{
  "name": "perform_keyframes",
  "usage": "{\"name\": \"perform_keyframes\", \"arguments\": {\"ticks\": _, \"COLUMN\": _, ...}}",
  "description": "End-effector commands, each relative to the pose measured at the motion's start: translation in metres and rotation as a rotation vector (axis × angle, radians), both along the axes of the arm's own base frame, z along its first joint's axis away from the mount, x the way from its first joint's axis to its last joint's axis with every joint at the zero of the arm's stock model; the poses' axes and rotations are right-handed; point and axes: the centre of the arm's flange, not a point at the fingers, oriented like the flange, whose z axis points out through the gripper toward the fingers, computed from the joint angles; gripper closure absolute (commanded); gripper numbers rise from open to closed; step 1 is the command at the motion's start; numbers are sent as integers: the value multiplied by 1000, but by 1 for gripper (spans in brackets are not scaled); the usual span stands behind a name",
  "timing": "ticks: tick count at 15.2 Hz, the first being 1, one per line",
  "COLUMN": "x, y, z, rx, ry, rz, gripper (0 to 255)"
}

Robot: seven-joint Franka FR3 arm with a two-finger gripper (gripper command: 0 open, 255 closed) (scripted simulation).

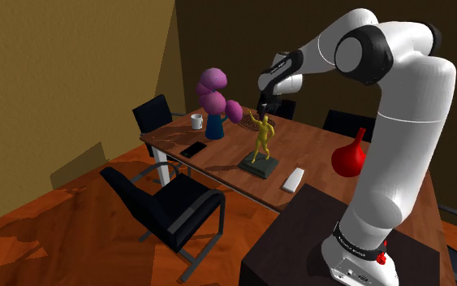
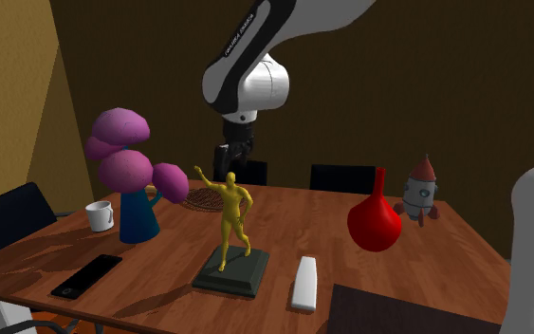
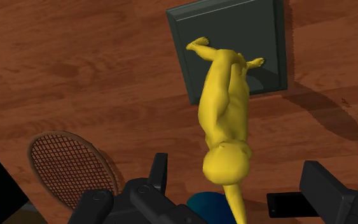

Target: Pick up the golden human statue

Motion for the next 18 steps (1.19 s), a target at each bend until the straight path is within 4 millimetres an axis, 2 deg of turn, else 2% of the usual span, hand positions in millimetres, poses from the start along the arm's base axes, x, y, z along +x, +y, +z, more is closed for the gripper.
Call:
{"name": "perform_keyframes", "arguments": {"ticks": 1, "x": 6, "y": -5, "z": -10, "rx": -2, "ry": -6, "rz": -1, "gripper": 0}}
{"name": "perform_keyframes", "arguments": {"ticks": 7, "x": 6, "y": -5, "z": -42, "rx": -2, "ry": -6, "rz": -1, "gripper": 0}}
{"name": "perform_keyframes", "arguments": {"ticks": 9, "x": 6, "y": -5, "z": -45, "rx": -2, "ry": -6, "rz": -1, "gripper": 0}}
{"name": "perform_keyframes", "arguments": {"ticks": 10, "x": 6, "y": -6, "z": -44, "rx": -2, "ry": -6, "rz": -1, "gripper": 255}}
{"name": "perform_keyframes", "arguments": {"ticks": 18, "x": 7, "y": -5, "z": -46, "rx": -2, "ry": -6, "rz": -1, "gripper": 255}}
